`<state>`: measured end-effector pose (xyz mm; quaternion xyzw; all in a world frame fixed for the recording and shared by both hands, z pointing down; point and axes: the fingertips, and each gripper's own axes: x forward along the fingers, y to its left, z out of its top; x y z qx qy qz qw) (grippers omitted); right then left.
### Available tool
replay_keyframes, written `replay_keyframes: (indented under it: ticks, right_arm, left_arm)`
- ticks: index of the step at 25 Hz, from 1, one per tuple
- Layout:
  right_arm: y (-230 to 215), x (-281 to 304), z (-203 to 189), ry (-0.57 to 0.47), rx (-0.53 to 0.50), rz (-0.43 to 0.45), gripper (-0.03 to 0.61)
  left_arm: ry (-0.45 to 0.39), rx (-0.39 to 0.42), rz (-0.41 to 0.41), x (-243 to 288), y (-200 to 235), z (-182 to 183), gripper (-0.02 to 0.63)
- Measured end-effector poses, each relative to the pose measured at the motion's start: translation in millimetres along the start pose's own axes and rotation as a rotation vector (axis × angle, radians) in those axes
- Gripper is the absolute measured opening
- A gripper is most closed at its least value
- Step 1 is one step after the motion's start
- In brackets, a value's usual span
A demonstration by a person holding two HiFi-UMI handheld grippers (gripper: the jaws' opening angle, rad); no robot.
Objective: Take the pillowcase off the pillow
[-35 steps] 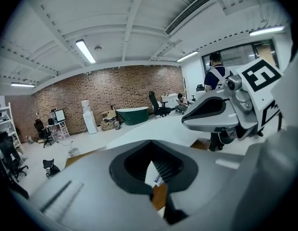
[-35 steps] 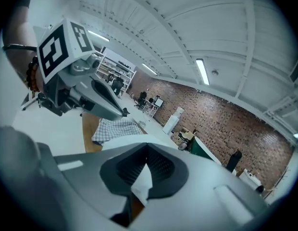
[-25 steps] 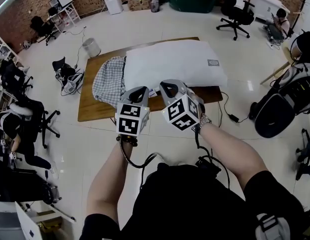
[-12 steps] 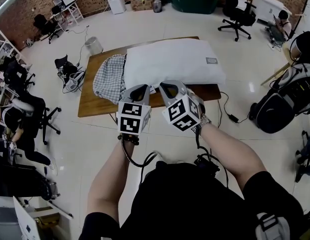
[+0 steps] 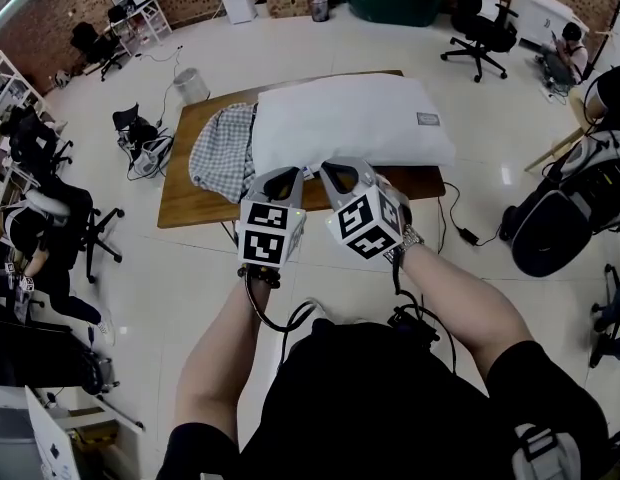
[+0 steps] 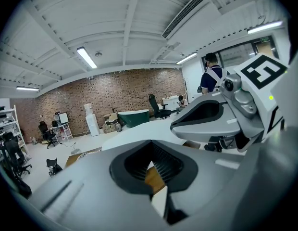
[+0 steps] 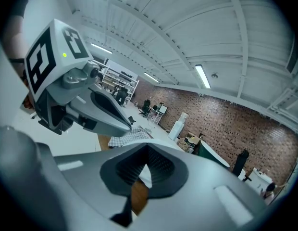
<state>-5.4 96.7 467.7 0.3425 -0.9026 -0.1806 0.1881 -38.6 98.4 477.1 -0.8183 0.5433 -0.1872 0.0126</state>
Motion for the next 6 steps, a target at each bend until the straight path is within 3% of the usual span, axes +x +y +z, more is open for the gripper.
replay_keyframes:
  ticks: [6]
  right_arm:
    - [-2.7,1.9,-1.6,-0.002,0.0,0.0,0.0]
  left_arm:
    - [-0.011,0.012,-0.009,2.2,-3.1,7.7,0.005]
